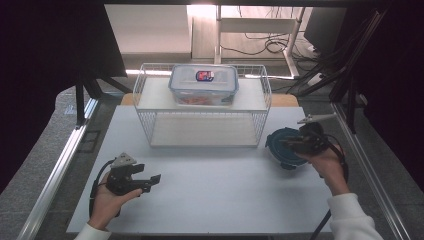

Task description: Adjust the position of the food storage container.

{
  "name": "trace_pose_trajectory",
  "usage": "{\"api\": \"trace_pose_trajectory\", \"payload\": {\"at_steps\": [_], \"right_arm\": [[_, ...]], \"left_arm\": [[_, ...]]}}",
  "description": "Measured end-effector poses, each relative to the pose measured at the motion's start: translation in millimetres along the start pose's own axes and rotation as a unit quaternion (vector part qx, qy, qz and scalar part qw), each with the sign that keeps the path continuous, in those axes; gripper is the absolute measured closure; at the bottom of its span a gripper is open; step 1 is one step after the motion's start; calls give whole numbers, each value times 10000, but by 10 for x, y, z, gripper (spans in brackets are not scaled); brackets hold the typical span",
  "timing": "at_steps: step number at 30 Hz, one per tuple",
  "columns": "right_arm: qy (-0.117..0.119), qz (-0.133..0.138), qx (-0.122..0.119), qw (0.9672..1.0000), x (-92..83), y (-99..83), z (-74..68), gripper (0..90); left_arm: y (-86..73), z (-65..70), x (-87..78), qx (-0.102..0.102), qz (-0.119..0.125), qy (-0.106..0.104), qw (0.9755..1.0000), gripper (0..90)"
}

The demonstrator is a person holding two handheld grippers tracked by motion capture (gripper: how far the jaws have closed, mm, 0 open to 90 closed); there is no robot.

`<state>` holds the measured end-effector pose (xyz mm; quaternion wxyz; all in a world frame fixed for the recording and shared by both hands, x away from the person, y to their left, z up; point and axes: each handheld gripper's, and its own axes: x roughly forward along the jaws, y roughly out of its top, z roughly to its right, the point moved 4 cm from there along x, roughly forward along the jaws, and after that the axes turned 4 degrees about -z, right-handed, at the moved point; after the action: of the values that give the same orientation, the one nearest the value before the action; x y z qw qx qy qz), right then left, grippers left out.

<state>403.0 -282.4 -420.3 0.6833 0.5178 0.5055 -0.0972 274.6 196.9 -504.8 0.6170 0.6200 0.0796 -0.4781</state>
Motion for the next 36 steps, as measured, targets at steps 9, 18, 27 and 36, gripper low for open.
{"api": "trace_pose_trajectory", "payload": {"at_steps": [9,18,27,36], "right_arm": [[-589,-493,28,9970,206,171,521,883],[-1037,-683,41,9922,422,228,948,884],[-941,-808,164,9921,676,187,1156,885],[-897,-858,-50,9923,799,236,1127,888]], "left_arm": [[-17,-31,11,-81,4,-81,9999,227],[-28,-73,-7,-193,47,-109,9997,228],[-35,-98,-7,-213,33,-91,9997,227],[-41,-132,-17,-259,44,-87,9996,229]]}}
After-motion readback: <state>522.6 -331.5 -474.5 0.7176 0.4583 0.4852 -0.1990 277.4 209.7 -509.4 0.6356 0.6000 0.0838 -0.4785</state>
